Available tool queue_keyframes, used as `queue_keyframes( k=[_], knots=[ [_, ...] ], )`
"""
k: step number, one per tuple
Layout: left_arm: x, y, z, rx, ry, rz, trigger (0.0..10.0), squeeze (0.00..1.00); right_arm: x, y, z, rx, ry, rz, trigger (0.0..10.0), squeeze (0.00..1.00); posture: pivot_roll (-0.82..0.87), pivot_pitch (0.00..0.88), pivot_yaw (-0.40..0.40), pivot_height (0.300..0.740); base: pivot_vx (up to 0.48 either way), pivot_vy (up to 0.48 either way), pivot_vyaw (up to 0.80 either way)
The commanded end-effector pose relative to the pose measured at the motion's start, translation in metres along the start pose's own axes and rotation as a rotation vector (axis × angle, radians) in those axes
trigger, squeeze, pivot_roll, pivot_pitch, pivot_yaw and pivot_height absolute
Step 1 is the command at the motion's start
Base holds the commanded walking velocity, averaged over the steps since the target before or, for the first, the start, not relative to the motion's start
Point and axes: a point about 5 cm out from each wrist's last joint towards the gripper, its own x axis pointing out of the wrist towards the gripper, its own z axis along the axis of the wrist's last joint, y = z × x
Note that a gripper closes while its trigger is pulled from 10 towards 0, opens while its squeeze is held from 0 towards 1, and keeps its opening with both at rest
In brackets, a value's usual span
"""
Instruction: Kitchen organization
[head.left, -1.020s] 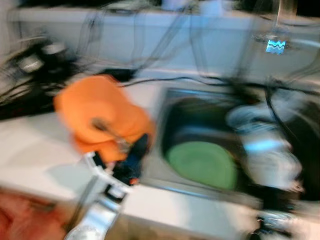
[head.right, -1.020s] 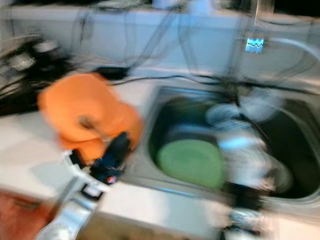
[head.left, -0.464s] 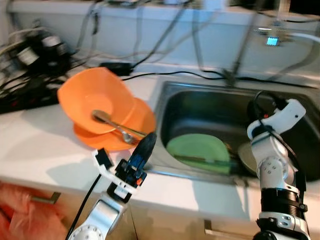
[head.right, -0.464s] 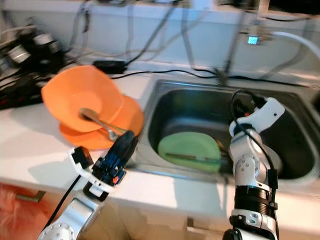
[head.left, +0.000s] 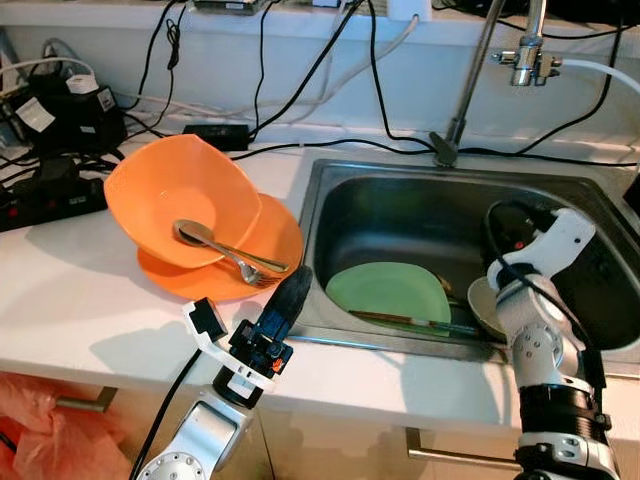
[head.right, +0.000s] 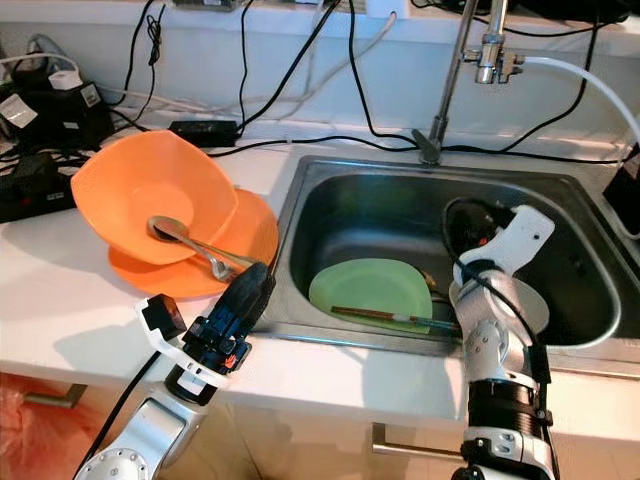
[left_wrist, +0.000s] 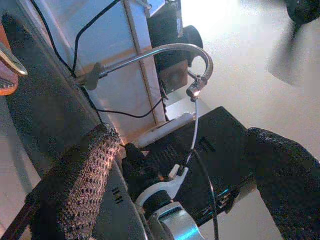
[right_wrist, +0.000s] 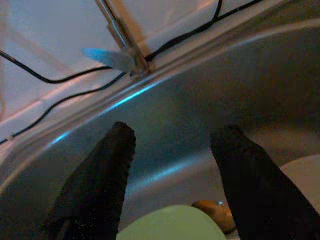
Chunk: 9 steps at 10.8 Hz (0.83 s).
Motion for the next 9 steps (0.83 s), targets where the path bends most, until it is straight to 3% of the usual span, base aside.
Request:
queue_keyframes(
  k=[1, 9],
  knots=[
    [0.1231, -0.0085, 0.0719, 0.937, -0.015, 0.386, 10.0, 0.00, 0.0006, 0.0005, 0.0005, 0.000, -0.002, 0.003, 10.0, 1.00, 0.11, 0.001, 0.038, 0.740, 0.000, 0.000, 0.00],
    [0.1231, -0.0085, 0.0719, 0.937, -0.015, 0.386, 10.0, 0.00, 0.0006, 0.0005, 0.0005, 0.000, -0.002, 0.003, 10.0, 1.00, 0.11, 0.001, 0.038, 0.740, 0.000, 0.000, 0.00]
  ],
)
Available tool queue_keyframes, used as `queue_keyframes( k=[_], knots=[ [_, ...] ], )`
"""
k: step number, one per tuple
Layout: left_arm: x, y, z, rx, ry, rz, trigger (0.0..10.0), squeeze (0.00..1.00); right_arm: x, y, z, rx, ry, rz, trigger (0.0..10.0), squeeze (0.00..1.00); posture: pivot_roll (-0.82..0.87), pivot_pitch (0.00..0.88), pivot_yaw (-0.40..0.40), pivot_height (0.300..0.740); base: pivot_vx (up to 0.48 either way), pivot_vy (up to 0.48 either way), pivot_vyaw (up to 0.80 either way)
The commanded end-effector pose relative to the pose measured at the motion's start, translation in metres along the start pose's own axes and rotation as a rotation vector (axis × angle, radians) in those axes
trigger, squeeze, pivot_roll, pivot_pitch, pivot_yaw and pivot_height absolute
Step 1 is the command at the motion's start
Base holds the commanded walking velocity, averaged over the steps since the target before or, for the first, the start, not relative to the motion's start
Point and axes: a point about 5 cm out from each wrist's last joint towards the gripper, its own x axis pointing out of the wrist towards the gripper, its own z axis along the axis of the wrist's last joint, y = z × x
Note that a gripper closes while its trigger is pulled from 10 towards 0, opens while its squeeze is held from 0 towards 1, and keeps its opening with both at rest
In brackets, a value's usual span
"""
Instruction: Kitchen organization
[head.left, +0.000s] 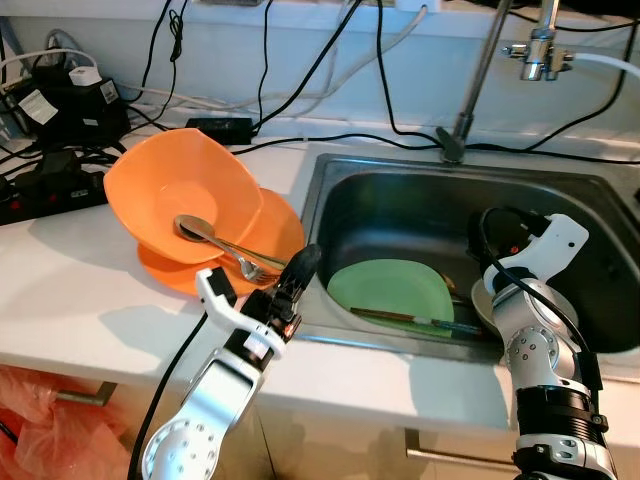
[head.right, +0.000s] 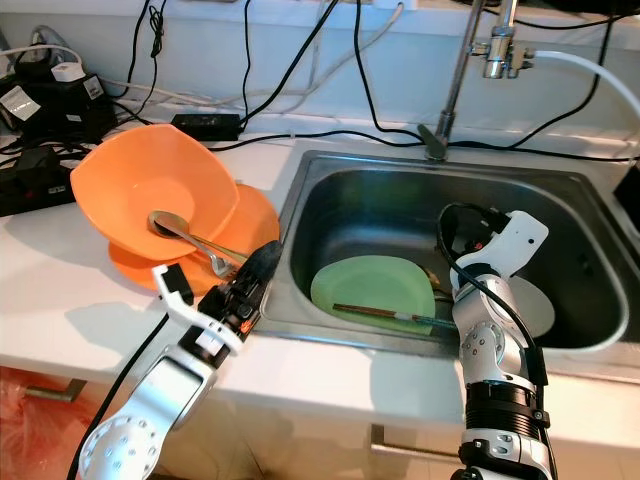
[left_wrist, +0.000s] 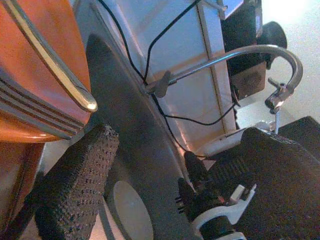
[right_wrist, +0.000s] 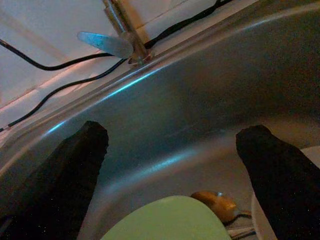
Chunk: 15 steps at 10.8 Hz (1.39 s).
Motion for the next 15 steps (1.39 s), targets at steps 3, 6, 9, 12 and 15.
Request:
queue_keyframes(
  k=[3, 6, 9, 12, 15],
  knots=[
    [0.0851, -0.0270, 0.0603, 0.775, -0.127, 0.096, 10.0, 0.00, 0.0005, 0.0011, 0.0041, -0.001, -0.014, 0.005, 10.0, 1.00, 0.11, 0.001, 0.038, 0.740, 0.000, 0.000, 0.00],
    [0.0851, -0.0270, 0.0603, 0.775, -0.127, 0.096, 10.0, 0.00, 0.0005, 0.0011, 0.0041, -0.001, -0.014, 0.005, 10.0, 1.00, 0.11, 0.001, 0.038, 0.740, 0.000, 0.000, 0.00],
    [0.0851, -0.0270, 0.0603, 0.775, -0.127, 0.096, 10.0, 0.00, 0.0005, 0.0011, 0.0041, -0.001, -0.014, 0.005, 10.0, 1.00, 0.11, 0.001, 0.038, 0.740, 0.000, 0.000, 0.00],
    [0.0843, -0.0247, 0.0591, 0.776, -0.122, 0.101, 10.0, 0.00, 0.0004, 0.0007, 0.0027, -0.004, -0.010, 0.005, 10.0, 1.00, 0.11, 0.000, 0.000, 0.740, 0.000, 0.000, 0.00],
    [0.0843, -0.0247, 0.0591, 0.776, -0.122, 0.101, 10.0, 0.00, 0.0004, 0.0007, 0.0027, -0.004, -0.010, 0.005, 10.0, 1.00, 0.11, 0.000, 0.000, 0.740, 0.000, 0.000, 0.00]
  ],
)
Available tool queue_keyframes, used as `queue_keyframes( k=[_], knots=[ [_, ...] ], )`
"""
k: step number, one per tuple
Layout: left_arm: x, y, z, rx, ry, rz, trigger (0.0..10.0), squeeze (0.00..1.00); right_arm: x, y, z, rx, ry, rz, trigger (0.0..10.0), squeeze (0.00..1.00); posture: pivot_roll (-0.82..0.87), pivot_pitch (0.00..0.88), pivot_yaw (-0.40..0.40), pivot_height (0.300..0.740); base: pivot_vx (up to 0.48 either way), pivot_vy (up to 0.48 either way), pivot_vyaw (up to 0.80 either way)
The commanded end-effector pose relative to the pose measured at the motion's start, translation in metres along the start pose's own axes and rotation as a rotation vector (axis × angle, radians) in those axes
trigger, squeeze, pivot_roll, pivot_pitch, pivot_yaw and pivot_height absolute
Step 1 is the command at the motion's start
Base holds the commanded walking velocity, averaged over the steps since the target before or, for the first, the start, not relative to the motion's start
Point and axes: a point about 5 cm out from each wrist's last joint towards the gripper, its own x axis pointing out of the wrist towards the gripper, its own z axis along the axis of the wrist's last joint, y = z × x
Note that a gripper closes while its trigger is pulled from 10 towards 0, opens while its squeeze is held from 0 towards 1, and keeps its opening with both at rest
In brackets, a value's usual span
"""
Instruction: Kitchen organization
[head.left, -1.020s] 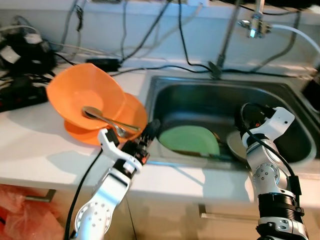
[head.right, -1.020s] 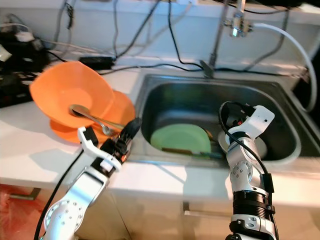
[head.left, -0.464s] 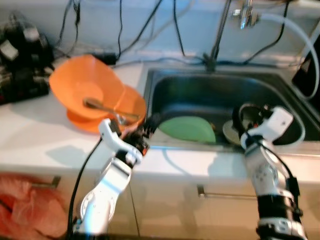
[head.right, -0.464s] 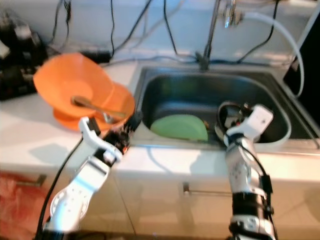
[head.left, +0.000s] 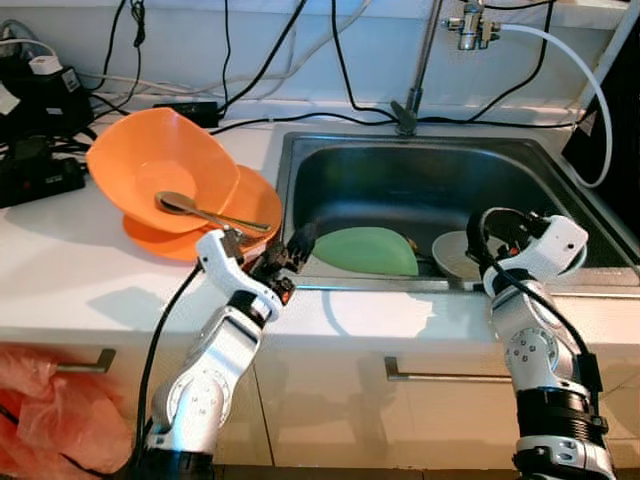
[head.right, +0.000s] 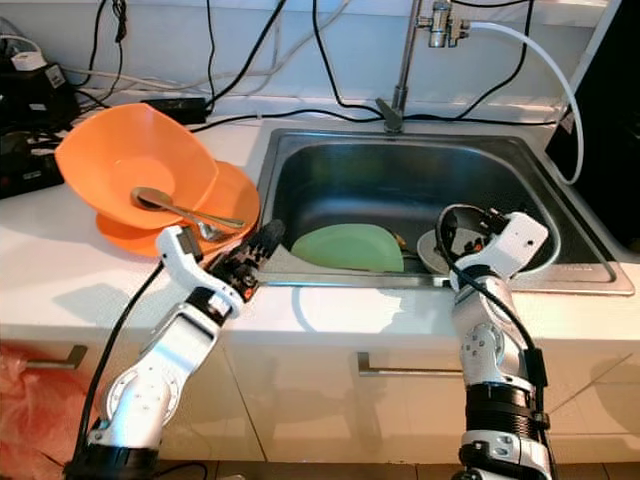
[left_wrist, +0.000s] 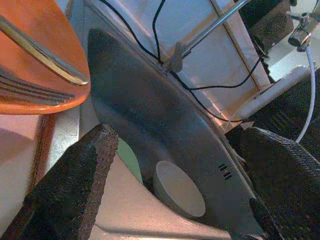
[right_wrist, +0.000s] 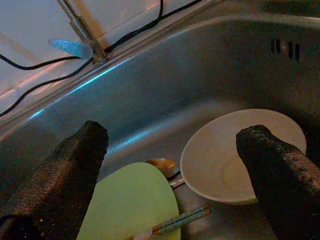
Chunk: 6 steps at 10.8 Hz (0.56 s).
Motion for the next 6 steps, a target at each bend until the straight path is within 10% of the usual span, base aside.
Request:
queue_keyframes(
  k=[1, 6],
  knots=[
    [0.0474, -0.0202, 0.0410, 0.433, -0.100, 0.019, 10.0, 0.00, 0.0009, 0.0016, 0.0039, -0.003, -0.012, 0.004, 10.0, 1.00, 0.11, 0.000, 0.000, 0.740, 0.000, 0.000, 0.00],
    [0.0474, -0.0202, 0.0410, 0.433, -0.100, 0.019, 10.0, 0.00, 0.0009, 0.0016, 0.0039, -0.003, -0.012, 0.004, 10.0, 1.00, 0.11, 0.000, 0.000, 0.740, 0.000, 0.000, 0.00]
  ],
)
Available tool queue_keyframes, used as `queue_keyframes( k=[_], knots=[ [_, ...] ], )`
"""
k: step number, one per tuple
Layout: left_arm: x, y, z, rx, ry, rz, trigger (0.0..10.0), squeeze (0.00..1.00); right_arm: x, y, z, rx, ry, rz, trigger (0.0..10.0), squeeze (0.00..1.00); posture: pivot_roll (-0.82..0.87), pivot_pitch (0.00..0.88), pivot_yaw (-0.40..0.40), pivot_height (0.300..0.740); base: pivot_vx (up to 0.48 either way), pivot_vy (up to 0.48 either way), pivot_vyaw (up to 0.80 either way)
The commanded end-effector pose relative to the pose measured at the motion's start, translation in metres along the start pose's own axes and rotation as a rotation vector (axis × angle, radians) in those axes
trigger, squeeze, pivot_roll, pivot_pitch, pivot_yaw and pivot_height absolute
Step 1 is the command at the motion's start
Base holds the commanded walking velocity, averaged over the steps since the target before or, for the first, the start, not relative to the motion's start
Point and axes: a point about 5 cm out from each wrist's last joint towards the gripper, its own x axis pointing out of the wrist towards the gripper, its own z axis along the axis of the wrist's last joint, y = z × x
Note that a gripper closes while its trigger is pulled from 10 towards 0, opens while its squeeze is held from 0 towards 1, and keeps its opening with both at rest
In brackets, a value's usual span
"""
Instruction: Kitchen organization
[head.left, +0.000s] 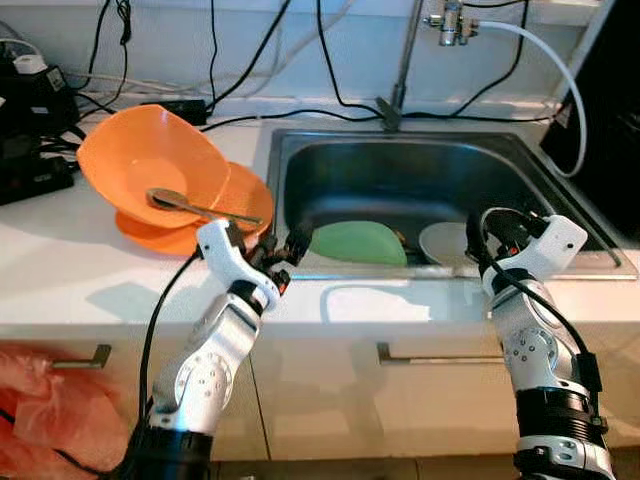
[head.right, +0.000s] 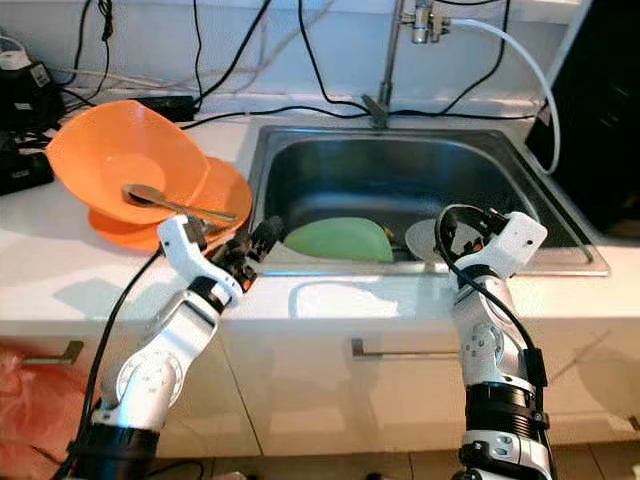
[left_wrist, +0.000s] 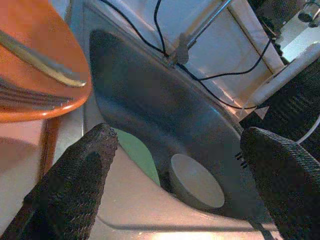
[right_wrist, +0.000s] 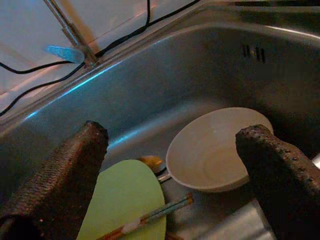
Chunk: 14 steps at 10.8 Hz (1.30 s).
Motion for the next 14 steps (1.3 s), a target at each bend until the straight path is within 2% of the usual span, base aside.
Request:
queue_keyframes(
  k=[1, 2, 12, 13, 14],
  knots=[
    [0.034, -0.021, 0.035, 0.307, -0.099, -0.016, 10.0, 0.00, 0.001, 0.001, 0.004, -0.003, -0.010, 0.002, 10.0, 1.00, 0.11, 0.000, 0.000, 0.740, 0.000, 0.000, 0.00],
    [0.029, -0.004, 0.015, 0.467, -0.051, 0.037, 10.0, 0.00, -0.003, -0.005, -0.023, -0.031, 0.069, 0.023, 10.0, 1.00, 0.11, 0.000, 0.039, 0.740, 0.000, 0.000, 0.00],
    [0.029, -0.004, 0.015, 0.467, -0.051, 0.037, 10.0, 0.00, -0.003, -0.005, -0.023, -0.031, 0.069, 0.023, 10.0, 1.00, 0.11, 0.000, 0.039, 0.740, 0.000, 0.000, 0.00],
    [0.024, 0.010, -0.001, 0.611, -0.021, 0.078, 10.0, 0.00, -0.007, -0.010, -0.043, -0.051, 0.124, 0.039, 10.0, 1.00, 0.11, 0.000, 0.034, 0.740, 0.000, 0.000, 0.00],
    [0.004, 0.029, -0.011, 0.948, -0.062, 0.107, 10.0, 0.00, -0.029, -0.017, -0.056, -0.213, 0.135, 0.132, 10.0, 1.00, 0.11, 0.000, 0.038, 0.740, 0.000, 0.000, 0.00]
  ],
)
